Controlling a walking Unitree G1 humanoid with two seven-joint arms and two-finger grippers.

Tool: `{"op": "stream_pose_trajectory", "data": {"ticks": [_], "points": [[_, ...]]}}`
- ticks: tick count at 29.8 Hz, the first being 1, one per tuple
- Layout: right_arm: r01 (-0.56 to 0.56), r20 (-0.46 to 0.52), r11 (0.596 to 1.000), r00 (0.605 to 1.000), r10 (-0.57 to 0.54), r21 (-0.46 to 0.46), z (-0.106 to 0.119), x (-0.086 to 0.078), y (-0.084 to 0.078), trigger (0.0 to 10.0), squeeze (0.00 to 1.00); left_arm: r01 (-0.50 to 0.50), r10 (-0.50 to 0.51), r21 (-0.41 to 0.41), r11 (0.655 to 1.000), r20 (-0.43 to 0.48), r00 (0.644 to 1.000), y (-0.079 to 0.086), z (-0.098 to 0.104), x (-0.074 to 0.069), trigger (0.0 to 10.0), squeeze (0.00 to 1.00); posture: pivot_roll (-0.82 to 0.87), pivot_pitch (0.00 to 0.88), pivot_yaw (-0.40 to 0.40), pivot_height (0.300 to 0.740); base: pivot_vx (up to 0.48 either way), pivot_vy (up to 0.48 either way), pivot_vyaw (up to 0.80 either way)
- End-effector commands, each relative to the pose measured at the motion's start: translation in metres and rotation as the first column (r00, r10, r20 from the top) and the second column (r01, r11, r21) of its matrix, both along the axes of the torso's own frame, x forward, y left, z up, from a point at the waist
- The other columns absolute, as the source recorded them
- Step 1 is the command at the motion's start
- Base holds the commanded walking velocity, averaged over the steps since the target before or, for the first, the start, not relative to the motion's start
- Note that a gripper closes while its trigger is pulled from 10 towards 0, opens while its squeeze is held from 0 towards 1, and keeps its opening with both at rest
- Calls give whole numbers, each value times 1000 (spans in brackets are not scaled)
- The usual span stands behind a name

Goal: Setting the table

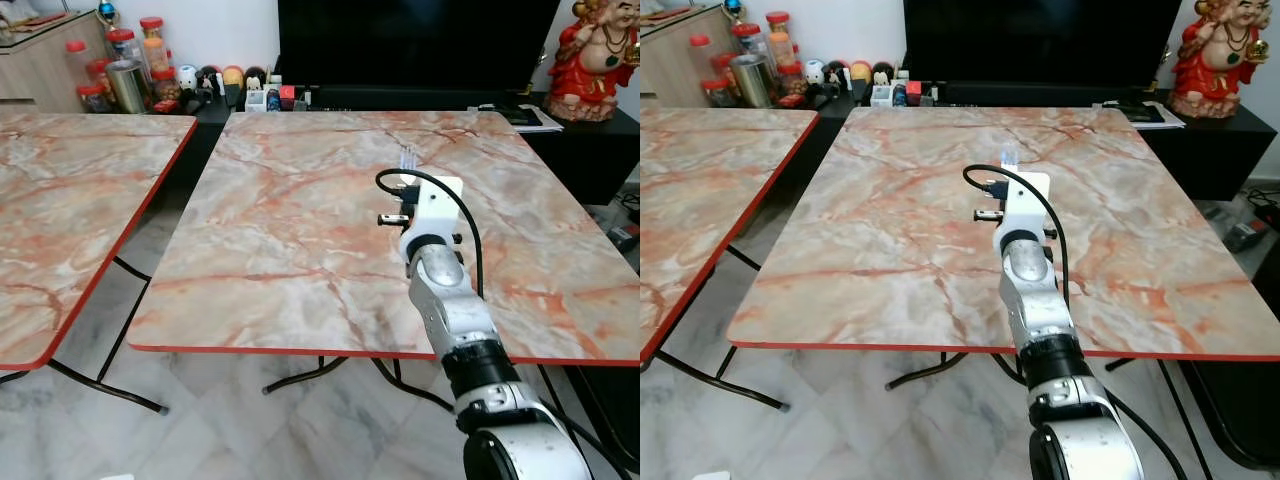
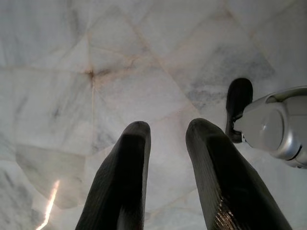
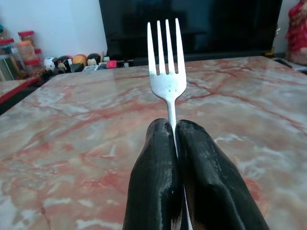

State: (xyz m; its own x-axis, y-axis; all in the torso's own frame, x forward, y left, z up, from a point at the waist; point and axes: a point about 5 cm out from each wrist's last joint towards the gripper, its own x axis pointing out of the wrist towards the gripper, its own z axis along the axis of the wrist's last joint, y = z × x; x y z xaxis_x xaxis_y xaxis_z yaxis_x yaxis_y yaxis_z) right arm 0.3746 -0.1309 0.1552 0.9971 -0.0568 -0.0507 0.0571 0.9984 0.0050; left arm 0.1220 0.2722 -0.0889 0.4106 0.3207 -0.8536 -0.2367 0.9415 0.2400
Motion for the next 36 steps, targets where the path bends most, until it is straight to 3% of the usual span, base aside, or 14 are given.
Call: {"op": "stream_pose_trajectory", "data": {"ticks": [1,27,36], "points": [[-20,77,1000,997,20,-7,15,-1,8,10000,0,-8,8,13,1000,-17,1000,5,0,-5,10000,0,26,0,-2,732,0,480,0],[-40,109,999,993,40,-5,13,-7,14,10000,0,-9,10,15,1000,-16,1000,3,-1,-5,10000,0,33,0,-14,732,0,480,0],[-40,163,997,985,50,-62,18,-10,4,10000,0,-17,17,11,1000,-9,1000,2,-1,-5,10000,0,35,0,-19,732,0,480,0]]}}
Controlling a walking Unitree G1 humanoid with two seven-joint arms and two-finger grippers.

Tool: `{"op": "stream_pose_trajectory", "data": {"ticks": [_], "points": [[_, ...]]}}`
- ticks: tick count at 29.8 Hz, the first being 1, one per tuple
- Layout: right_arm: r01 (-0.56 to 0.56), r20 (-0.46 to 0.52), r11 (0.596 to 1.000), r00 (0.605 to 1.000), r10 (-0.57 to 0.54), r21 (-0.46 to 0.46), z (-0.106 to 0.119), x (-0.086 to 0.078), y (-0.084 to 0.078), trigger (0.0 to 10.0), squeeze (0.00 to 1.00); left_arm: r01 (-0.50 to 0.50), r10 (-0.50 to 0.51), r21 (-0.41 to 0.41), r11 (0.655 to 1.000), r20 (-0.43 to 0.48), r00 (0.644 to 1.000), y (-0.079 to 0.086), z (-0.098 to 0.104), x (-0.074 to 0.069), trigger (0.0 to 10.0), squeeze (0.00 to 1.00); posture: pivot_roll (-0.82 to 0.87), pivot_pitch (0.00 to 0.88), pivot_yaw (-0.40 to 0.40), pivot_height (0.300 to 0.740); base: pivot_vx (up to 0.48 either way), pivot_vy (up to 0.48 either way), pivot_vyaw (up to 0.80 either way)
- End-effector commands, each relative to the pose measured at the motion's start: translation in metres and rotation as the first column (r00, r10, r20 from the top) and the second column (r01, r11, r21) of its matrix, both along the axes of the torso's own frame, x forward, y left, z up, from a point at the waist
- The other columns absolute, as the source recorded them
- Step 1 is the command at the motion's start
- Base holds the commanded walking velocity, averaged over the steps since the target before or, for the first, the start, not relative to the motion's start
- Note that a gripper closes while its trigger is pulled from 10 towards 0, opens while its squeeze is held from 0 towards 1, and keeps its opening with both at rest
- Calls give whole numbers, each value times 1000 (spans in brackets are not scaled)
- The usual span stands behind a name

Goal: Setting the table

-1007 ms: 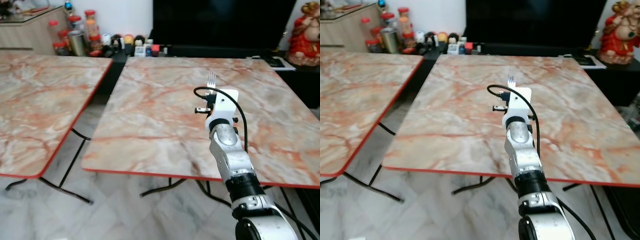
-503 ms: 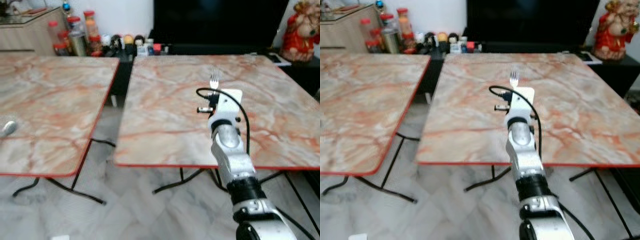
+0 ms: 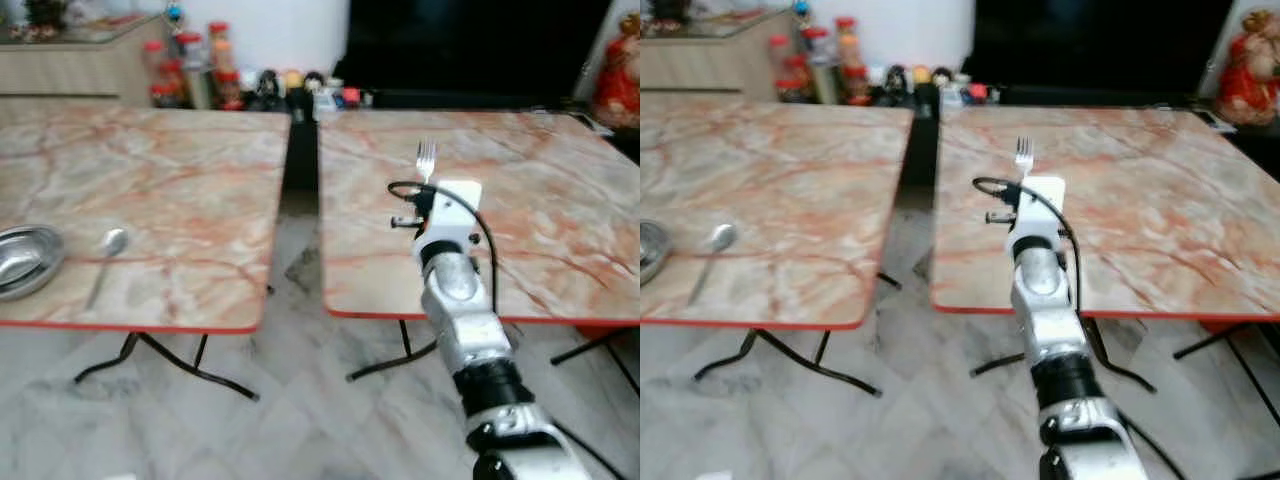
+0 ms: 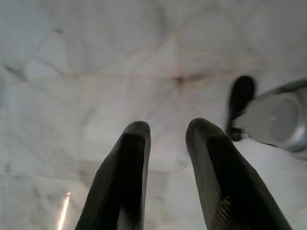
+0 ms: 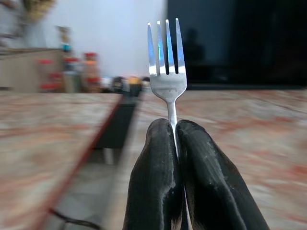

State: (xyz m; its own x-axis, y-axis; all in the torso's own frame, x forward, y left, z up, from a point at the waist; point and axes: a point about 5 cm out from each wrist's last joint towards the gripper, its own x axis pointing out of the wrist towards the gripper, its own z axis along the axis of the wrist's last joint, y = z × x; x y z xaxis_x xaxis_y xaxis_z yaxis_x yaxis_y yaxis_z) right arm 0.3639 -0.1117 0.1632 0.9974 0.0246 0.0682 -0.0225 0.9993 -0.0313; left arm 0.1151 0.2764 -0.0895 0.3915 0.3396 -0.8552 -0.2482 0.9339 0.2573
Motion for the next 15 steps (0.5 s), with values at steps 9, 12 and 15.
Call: {"op": "stream_pose_trajectory", "data": {"ticks": [9,12,15], "points": [[69,121,985,991,-51,-156,10,-5,-46,10000,0,-5,5,0,1000,8,1000,-1,1,3,10000,0,36,0,-11,732,0,472,0],[99,144,977,987,-72,-190,10,-7,-61,10000,0,-4,4,1,1000,7,1000,0,1,3,10000,0,36,0,-7,732,0,480,0],[115,152,976,985,-87,-186,10,-8,-68,10000,0,-3,3,2,1000,7,1000,0,1,4,10000,0,36,0,-7,732,0,480,0]]}}
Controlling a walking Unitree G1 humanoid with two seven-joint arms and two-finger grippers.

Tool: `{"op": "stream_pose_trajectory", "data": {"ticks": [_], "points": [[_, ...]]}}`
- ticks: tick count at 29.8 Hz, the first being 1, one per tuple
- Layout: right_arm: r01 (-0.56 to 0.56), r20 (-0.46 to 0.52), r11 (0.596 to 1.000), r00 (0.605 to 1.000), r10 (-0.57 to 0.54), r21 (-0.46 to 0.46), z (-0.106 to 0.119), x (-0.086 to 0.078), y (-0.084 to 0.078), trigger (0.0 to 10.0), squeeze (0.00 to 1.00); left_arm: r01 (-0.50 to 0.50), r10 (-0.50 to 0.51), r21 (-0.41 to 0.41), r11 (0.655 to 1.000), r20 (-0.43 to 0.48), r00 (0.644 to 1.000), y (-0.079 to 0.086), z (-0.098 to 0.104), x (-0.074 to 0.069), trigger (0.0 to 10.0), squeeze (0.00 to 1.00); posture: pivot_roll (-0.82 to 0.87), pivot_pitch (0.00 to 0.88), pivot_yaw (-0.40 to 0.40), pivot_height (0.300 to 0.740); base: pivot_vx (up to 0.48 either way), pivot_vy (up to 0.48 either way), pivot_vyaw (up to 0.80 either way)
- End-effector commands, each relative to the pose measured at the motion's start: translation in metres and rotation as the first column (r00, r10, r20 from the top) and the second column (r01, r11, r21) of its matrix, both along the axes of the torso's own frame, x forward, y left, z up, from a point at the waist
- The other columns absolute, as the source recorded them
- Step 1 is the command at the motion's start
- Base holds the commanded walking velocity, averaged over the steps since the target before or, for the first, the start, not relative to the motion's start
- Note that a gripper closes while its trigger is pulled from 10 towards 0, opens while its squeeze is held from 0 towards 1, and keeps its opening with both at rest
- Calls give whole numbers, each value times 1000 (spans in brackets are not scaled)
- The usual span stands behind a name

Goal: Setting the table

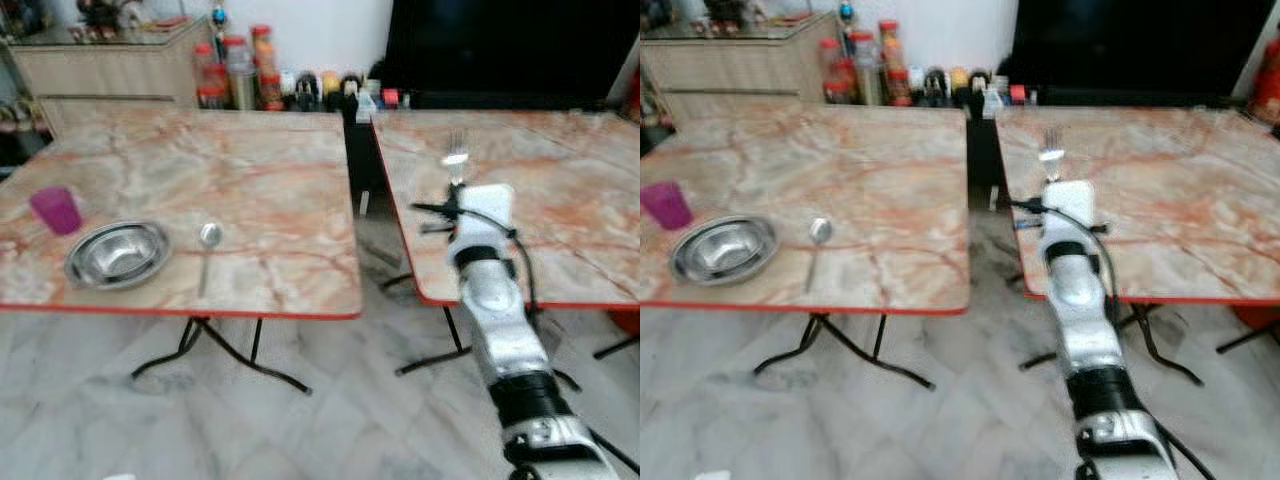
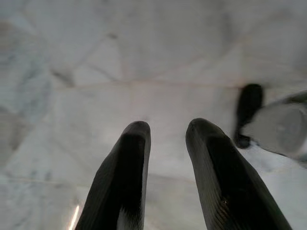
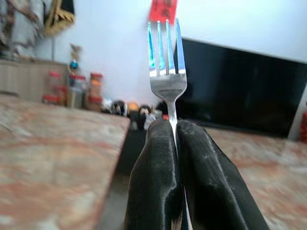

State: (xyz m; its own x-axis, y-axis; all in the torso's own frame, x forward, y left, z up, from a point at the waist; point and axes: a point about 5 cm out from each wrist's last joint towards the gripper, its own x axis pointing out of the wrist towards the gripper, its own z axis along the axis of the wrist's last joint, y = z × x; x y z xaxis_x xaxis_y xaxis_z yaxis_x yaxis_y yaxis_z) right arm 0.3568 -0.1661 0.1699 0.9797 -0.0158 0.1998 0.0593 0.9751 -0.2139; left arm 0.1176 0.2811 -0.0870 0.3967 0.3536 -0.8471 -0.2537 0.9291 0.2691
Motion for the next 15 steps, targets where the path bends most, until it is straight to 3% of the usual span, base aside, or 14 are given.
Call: {"op": "stream_pose_trajectory", "data": {"ticks": [1,3,6,12,14,15], "points": [[35,14,999,999,-35,-7,3,0,-14,10000,0,1,-1,-12,1000,-1,1000,-5,-2,1,10000,0,36,0,-7,732,0,480,0],[48,55,996,997,-44,-73,5,-3,-26,10000,0,4,-4,-10,1000,0,1000,-5,-1,1,10000,0,37,0,-2,732,0,480,0],[54,64,995,997,-48,-88,3,-5,-31,10000,0,5,-5,-9,1000,0,1000,-4,-1,2,10000,0,39,0,1,732,0,480,0],[66,58,993,996,-60,-101,-6,-8,-35,10000,0,5,-5,-7,1000,0,1000,-4,-1,1,10000,0,42,0,2,732,0,480,0],[70,49,994,997,-66,-90,-8,-8,-36,10000,0,5,-5,-7,1000,-1,1000,-4,-1,1,10000,0,43,0,3,732,0,480,0],[79,40,996,996,-77,-43,-10,-8,-37,10000,0,5,-5,-7,1000,-1,1000,-4,-1,1,10000,0,44,0,2,732,0,480,0]]}}
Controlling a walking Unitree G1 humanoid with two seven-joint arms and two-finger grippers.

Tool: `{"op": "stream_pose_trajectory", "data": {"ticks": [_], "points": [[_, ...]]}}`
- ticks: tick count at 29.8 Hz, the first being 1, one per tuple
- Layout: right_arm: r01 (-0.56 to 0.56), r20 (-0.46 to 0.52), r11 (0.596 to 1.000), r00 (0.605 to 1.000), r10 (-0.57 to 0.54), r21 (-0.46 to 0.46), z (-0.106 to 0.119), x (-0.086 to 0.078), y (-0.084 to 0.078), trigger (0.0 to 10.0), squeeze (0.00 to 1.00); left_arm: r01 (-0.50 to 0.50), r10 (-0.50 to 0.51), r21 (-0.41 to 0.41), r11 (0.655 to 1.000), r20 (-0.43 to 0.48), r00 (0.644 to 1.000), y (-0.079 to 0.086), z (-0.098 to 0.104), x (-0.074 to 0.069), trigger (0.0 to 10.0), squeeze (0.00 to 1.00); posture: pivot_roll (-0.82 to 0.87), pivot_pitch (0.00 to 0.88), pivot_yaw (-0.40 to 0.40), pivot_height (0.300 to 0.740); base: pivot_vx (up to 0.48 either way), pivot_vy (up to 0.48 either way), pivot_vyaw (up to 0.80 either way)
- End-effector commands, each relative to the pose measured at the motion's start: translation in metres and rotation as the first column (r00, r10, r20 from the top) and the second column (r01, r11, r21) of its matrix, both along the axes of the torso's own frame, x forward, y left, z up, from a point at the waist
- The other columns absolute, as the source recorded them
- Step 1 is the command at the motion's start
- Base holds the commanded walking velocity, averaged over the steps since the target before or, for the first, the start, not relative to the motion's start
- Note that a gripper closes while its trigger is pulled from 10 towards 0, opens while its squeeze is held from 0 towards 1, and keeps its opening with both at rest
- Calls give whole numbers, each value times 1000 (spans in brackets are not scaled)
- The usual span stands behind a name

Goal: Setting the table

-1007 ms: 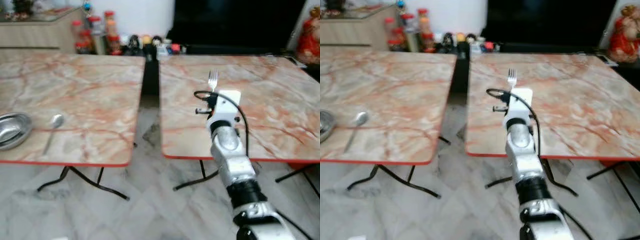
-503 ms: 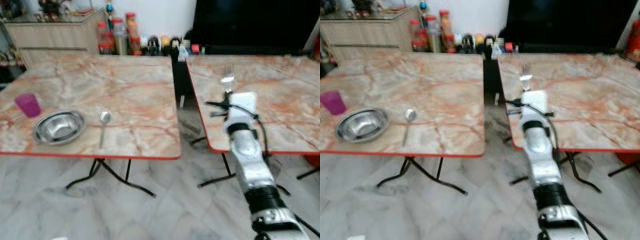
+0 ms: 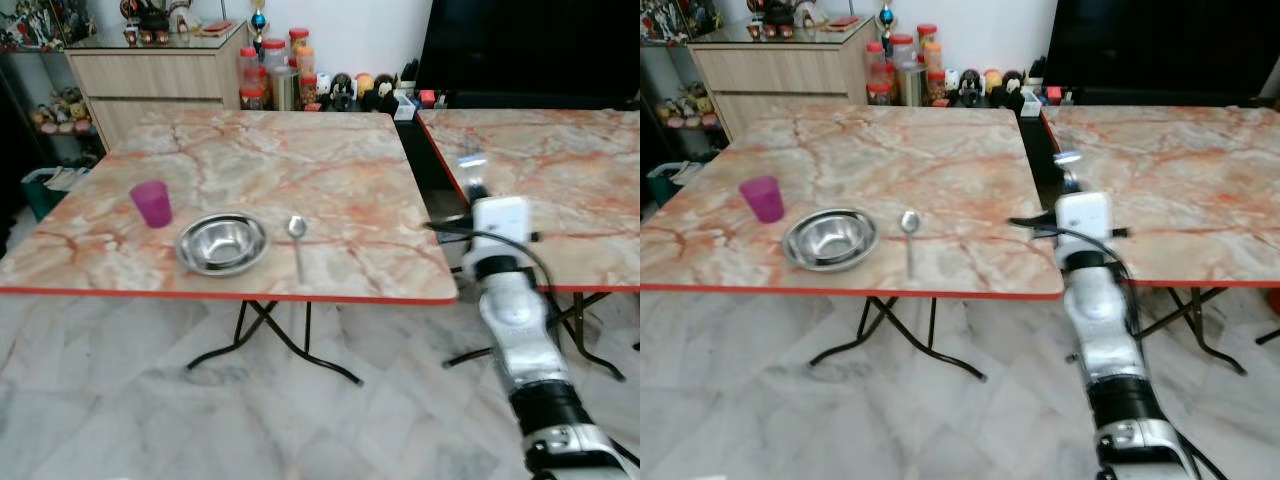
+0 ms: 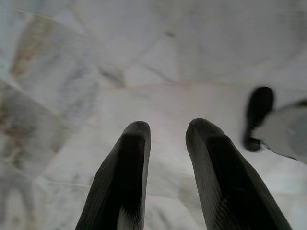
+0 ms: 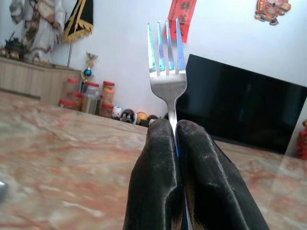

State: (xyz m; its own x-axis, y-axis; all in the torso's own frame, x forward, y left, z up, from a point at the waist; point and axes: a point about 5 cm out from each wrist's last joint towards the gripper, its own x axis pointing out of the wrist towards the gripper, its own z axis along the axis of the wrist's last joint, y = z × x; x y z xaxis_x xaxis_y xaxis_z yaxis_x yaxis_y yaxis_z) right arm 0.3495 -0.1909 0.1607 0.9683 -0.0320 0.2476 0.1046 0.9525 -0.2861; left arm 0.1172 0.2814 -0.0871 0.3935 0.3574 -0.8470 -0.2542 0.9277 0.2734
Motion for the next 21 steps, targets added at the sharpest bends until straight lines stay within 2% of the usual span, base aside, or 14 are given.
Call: {"op": "stream_pose_trajectory", "data": {"ticks": [1,8,10,13,21], "points": [[45,-9,998,999,-45,50,-1,-1,-13,10000,0,6,-6,-11,1000,2,1000,-5,-1,2,10000,0,44,0,2,732,0,480,0],[34,-12,998,999,-34,54,0,2,-10,10000,0,6,-6,-11,1000,4,1000,-5,-1,2,10000,0,46,0,-2,732,0,419,0],[43,-20,995,999,-42,95,-1,3,-10,10000,0,4,-4,-11,1000,5,1000,-5,-1,2,10000,0,44,0,-4,732,0,356,0],[43,-20,994,999,-42,96,0,4,-10,10000,0,4,-4,-11,1000,5,1000,-5,-1,2,10000,0,44,0,-5,732,0,296,0],[41,-40,993,999,-37,114,-3,5,-8,10000,0,9,-8,-32,999,24,1000,-7,-1,4,10000,0,47,0,-7,732,0,61,0]]}}
